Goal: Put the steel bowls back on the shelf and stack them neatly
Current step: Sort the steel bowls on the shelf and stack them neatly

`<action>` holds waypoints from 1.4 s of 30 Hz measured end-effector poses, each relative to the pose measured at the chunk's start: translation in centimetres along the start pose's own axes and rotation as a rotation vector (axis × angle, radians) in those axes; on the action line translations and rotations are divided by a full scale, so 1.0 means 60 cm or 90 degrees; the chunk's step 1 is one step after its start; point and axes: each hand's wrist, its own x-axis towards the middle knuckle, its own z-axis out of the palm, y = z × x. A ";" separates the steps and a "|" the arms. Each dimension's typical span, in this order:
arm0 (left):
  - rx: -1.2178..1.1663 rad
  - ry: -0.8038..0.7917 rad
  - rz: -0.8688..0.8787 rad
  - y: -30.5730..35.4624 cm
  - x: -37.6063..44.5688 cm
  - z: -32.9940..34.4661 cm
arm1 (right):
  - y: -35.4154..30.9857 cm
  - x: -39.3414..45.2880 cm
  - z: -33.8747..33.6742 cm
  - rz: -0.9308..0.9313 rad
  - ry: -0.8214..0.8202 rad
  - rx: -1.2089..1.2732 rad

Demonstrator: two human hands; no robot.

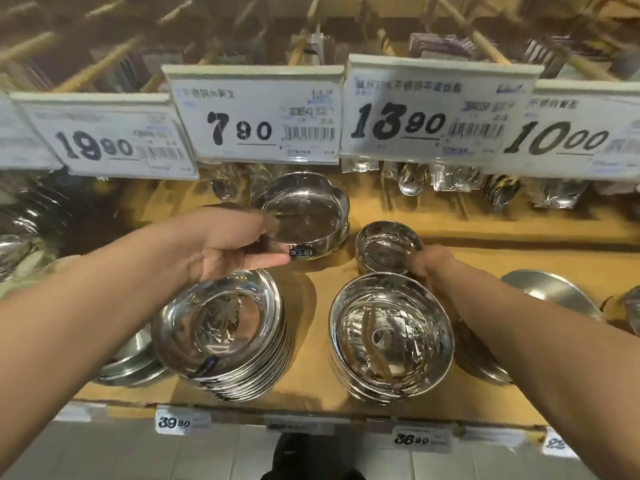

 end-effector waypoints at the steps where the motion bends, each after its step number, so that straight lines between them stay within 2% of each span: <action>1: -0.007 0.002 -0.001 0.003 -0.008 0.003 | 0.000 0.005 -0.004 0.003 0.012 0.005; 4: 0.007 0.002 -0.007 0.011 -0.029 0.011 | -0.003 -0.001 -0.018 0.009 -0.048 0.002; 8: 0.018 -0.007 -0.027 0.011 -0.051 0.020 | -0.015 -0.035 -0.048 -0.010 -0.090 0.076; 14: 0.024 -0.025 -0.036 0.012 -0.083 0.039 | -0.027 -0.076 -0.108 -0.046 -0.099 0.083; 22: 0.026 -0.037 0.004 0.010 -0.136 0.064 | -0.030 -0.162 -0.196 -0.100 -0.109 0.130; 27: 0.049 -0.099 -0.001 0.009 -0.181 0.086 | 0.015 -0.242 -0.258 -0.148 -0.027 0.182; 34: 0.086 -0.217 0.022 0.011 -0.227 0.137 | 0.109 -0.345 -0.337 -0.133 0.080 0.231; 42: 0.100 -0.244 0.006 -0.008 -0.243 0.179 | 0.239 -0.367 -0.398 -0.024 0.151 0.317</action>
